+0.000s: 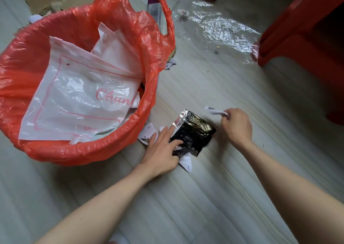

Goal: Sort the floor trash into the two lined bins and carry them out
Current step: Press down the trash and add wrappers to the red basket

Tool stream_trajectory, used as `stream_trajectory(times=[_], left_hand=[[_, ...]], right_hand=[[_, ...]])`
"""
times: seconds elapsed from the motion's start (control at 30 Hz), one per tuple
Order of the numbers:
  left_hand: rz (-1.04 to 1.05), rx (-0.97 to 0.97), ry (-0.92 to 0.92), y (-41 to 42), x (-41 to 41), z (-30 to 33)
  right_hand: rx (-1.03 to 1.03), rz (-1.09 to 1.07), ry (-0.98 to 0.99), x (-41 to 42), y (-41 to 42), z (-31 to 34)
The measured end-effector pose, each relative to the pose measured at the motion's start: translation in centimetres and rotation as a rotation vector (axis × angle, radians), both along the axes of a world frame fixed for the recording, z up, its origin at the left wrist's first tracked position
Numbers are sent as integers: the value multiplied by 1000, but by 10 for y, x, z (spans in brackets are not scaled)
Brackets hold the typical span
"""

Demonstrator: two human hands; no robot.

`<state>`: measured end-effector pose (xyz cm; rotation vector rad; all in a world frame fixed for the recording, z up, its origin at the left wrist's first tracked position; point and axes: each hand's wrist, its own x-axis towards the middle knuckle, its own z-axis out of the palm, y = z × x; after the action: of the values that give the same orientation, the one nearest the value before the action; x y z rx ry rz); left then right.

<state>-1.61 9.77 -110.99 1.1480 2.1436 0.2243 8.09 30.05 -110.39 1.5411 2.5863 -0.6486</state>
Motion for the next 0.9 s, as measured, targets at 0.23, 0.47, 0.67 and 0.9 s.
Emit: stream_trajectory(times=[0.23,0.47,0.67,0.9], left_hand=[[220,274,131,-11,-4,-5],[301,-45,114,-15,13,-21],[232,-252,222,-6,14,-27],[229,-167,234,9,29,-18]], right_hand=[[-52,510,-86,-15,-26,3],[-163,467,-168,-2,-37,-10],[-247,259,-326,-8,-63,-20],[-247,101,-283,-14,-69,-20]])
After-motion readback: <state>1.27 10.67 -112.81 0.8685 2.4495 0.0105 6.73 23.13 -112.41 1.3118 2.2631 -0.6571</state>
